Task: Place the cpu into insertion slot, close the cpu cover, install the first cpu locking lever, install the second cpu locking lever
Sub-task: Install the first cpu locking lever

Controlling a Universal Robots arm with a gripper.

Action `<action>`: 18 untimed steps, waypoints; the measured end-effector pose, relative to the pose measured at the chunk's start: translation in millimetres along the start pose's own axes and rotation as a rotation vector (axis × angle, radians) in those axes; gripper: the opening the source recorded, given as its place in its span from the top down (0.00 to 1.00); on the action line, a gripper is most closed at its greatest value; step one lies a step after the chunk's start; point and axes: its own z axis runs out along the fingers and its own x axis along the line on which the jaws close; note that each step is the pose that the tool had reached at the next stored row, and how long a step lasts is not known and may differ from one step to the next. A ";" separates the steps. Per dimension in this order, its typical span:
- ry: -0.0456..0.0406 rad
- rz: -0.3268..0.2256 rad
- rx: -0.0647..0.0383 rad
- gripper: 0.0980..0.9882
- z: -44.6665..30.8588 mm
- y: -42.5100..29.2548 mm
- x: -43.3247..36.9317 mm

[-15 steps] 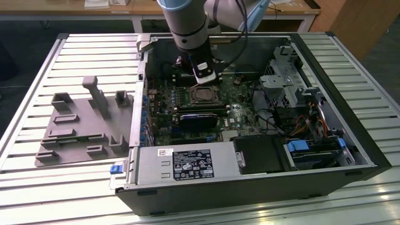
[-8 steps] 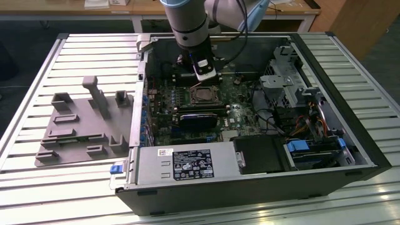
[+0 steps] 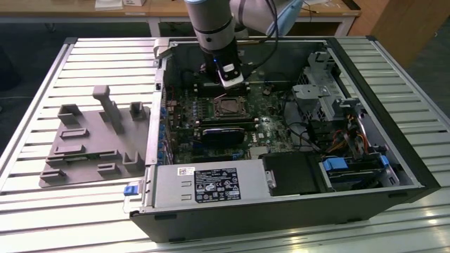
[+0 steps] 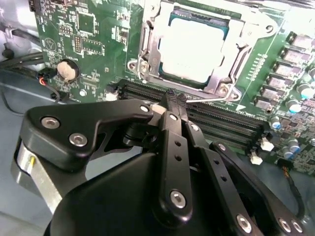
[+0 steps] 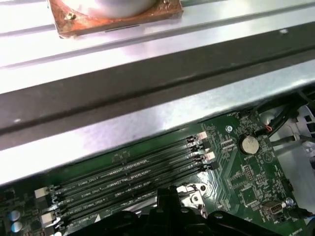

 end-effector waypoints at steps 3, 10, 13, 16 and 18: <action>-0.0008 -0.001 0.002 0.99 2.6 1.8 -2.3; -0.0030 -0.007 -0.004 0.99 5.1 2.3 -3.1; -0.0085 -0.016 -0.014 0.99 6.8 1.9 -2.6; -0.0161 -0.027 -0.023 0.99 8.0 1.4 -2.0; -0.0224 -0.036 -0.030 0.99 8.8 1.1 -1.5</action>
